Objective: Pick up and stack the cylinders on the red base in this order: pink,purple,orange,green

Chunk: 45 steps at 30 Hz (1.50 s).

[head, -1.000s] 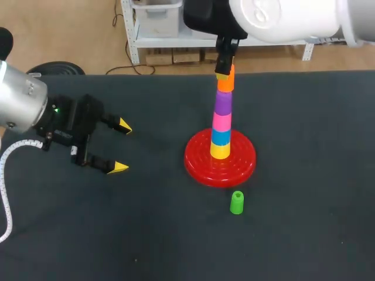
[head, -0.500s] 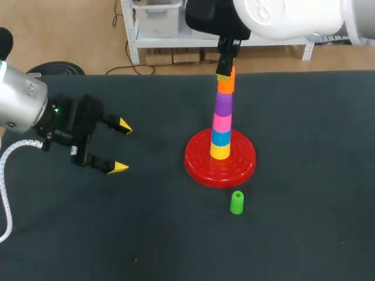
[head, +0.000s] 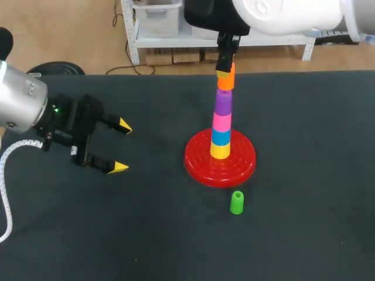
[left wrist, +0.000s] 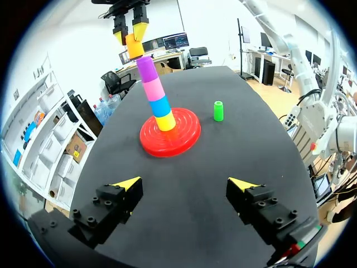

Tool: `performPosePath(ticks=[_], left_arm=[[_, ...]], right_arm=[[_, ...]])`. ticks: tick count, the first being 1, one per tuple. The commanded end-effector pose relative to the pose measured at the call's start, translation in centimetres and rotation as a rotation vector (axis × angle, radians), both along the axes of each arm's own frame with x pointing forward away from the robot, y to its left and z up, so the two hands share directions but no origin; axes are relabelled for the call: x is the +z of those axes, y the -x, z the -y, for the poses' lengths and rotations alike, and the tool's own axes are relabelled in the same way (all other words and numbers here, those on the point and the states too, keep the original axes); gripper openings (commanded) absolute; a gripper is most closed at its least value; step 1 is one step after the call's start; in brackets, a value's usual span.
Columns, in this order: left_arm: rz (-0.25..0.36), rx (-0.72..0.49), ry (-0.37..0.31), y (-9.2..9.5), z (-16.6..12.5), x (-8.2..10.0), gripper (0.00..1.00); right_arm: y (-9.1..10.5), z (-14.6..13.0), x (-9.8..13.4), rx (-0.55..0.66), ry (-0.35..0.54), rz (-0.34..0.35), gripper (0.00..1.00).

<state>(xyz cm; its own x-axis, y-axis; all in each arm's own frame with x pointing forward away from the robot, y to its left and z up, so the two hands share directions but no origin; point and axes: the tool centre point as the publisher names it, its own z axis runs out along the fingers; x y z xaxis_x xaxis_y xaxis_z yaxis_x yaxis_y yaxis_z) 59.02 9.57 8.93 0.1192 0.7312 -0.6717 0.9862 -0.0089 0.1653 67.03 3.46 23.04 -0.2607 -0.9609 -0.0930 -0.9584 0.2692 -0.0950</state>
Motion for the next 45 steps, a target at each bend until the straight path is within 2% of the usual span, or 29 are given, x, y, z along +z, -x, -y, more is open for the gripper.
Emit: performPosePath(ticks=[1,19,32,45], left_arm=[[0.001,-0.002,0.002,-0.1,-0.1,-0.1,1.00],[0.001,-0.002,0.002,-0.1,-0.1,-0.1,1.00],[0.001,-0.002,0.002,-0.1,-0.1,-0.1,1.00],[0.001,-0.002,0.002,-0.1,-0.1,-0.1,1.00]], right_arm=[[0.4,-0.1,-0.3,0.003,0.001,0.004,0.00],[-0.2,-0.2,-1.6,0.008,-0.003,-0.027,0.00],[0.5,0.1,-0.5,0.010,-0.009,-0.017,0.00],[0.5,-0.4,-1.0,0.025,0.002,-0.042,0.00]])
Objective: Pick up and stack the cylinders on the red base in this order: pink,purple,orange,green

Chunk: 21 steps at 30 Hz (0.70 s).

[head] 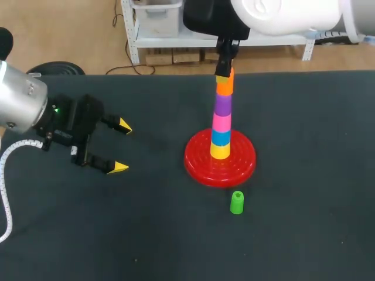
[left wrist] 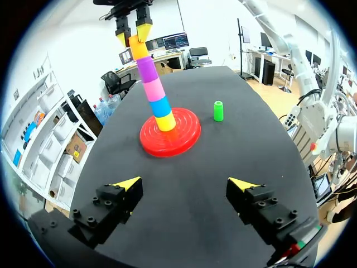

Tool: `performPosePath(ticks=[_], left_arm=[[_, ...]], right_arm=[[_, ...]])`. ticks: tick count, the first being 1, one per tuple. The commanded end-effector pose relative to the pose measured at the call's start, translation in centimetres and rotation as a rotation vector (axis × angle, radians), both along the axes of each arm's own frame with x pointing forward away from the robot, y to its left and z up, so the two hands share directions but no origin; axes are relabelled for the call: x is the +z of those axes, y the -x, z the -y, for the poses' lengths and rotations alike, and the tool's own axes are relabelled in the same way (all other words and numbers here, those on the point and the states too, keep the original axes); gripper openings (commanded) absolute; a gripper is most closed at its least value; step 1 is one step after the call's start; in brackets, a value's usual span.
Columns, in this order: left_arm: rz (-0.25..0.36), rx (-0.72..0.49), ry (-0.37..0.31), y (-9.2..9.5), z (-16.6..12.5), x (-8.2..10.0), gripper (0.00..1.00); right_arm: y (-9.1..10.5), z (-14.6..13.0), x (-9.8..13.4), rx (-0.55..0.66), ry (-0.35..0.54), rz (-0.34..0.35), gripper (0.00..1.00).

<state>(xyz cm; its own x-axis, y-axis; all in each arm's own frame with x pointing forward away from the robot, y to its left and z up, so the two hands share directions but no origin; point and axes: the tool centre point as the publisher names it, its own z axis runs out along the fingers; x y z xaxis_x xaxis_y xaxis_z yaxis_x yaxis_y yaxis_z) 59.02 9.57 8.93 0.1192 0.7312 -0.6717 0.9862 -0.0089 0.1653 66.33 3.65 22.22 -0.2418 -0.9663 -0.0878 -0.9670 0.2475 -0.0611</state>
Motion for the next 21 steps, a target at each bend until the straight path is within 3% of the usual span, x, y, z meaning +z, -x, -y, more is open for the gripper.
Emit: performPosePath(ticks=[1,21], left_arm=[[0.001,-0.002,0.002,-0.09,-0.06,-0.10,1.00],[0.001,-0.002,0.002,-0.09,-0.06,-0.10,1.00]], right_arm=[[-0.22,-0.24,-0.23,0.002,0.006,-0.009,0.00],[-0.29,-0.12,-1.09,-0.001,0.005,-0.027,0.00]])
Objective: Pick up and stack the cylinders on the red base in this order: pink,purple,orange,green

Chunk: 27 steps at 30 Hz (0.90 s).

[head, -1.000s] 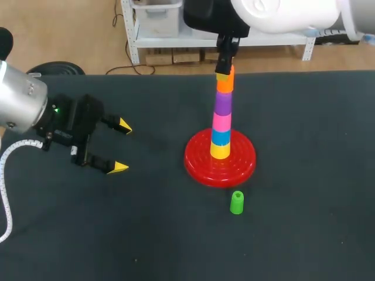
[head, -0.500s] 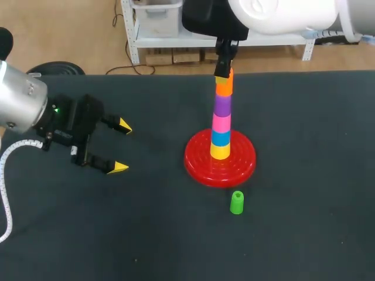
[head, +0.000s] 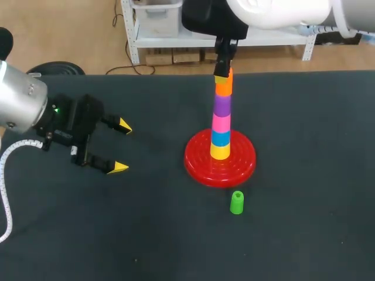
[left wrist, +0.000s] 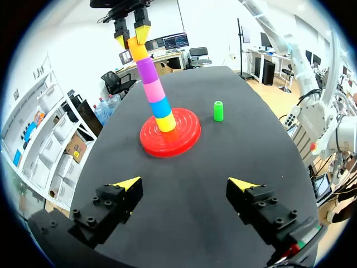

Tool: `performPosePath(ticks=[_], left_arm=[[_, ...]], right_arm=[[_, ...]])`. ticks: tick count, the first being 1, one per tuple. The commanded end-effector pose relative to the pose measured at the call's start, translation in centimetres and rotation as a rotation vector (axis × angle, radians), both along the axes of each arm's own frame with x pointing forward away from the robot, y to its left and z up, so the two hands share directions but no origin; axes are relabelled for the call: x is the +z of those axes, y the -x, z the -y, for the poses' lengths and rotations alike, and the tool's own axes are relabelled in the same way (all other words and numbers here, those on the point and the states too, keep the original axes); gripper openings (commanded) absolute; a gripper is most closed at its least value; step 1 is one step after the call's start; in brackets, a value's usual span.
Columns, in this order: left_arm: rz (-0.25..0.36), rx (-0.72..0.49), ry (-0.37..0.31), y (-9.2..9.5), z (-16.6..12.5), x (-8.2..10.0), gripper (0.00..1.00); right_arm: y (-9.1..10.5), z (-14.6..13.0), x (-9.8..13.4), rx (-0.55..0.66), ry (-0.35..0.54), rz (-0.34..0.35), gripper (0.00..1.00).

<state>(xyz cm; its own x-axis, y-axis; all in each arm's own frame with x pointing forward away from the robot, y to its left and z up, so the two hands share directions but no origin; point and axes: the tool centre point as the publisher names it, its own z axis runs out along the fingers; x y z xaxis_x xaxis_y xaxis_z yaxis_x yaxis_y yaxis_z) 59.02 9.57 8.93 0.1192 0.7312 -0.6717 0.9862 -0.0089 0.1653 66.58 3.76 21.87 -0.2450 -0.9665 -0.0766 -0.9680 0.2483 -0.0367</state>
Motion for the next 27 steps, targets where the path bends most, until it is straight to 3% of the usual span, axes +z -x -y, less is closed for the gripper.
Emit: performPosePath(ticks=[1,27], left_arm=[[0.001,-0.002,0.002,-0.1,-0.1,-0.1,1.00],[0.001,-0.002,0.002,-0.1,-0.1,-0.1,1.00]], right_arm=[[0.0,0.1,-0.7,0.000,0.000,0.001,0.00],[0.0,-0.3,0.5,0.000,0.011,0.025,0.00]])
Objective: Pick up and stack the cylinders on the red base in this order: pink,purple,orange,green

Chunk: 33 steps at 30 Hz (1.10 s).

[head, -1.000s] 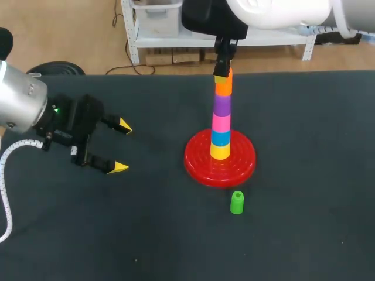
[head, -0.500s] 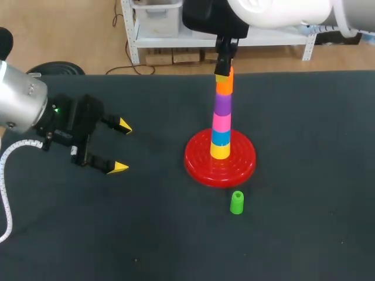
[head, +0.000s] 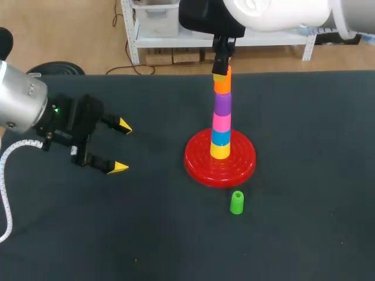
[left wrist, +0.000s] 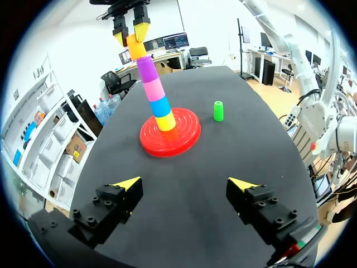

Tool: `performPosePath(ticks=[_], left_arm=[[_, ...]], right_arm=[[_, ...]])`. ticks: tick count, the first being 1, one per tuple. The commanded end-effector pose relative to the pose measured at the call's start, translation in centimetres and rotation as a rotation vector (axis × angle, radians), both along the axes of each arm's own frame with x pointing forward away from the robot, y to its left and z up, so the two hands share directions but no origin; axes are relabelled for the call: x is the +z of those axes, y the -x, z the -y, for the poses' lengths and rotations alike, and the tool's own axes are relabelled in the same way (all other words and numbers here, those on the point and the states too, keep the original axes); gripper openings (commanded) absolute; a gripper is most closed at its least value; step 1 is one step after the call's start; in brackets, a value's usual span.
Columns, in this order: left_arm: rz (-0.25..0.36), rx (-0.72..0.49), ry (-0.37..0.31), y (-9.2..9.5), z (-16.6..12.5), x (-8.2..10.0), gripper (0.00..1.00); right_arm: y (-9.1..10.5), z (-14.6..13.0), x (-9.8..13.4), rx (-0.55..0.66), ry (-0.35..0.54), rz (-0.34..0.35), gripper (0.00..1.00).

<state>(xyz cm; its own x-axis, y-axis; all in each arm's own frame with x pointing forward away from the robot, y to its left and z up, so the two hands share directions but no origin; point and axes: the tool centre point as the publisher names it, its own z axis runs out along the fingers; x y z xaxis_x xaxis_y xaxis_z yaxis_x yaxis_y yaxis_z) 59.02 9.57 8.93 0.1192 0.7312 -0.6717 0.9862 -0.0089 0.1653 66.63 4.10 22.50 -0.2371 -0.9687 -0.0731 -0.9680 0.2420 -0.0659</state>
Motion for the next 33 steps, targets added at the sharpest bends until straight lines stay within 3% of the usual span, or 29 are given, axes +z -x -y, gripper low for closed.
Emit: performPosePath(ticks=[1,21,33], left_arm=[[0.001,-0.002,0.002,-0.09,-0.06,-0.10,1.00],[0.001,-0.002,0.002,-0.09,-0.06,-0.10,1.00],[0.001,-0.002,0.002,-0.09,-0.06,-0.10,1.00]], right_arm=[[0.08,0.12,-0.12,-0.010,0.000,-0.003,0.00],[0.28,0.75,-0.79,-0.022,-0.010,-0.016,0.00],[0.76,0.66,0.02,-0.015,-0.017,0.004,0.00]])
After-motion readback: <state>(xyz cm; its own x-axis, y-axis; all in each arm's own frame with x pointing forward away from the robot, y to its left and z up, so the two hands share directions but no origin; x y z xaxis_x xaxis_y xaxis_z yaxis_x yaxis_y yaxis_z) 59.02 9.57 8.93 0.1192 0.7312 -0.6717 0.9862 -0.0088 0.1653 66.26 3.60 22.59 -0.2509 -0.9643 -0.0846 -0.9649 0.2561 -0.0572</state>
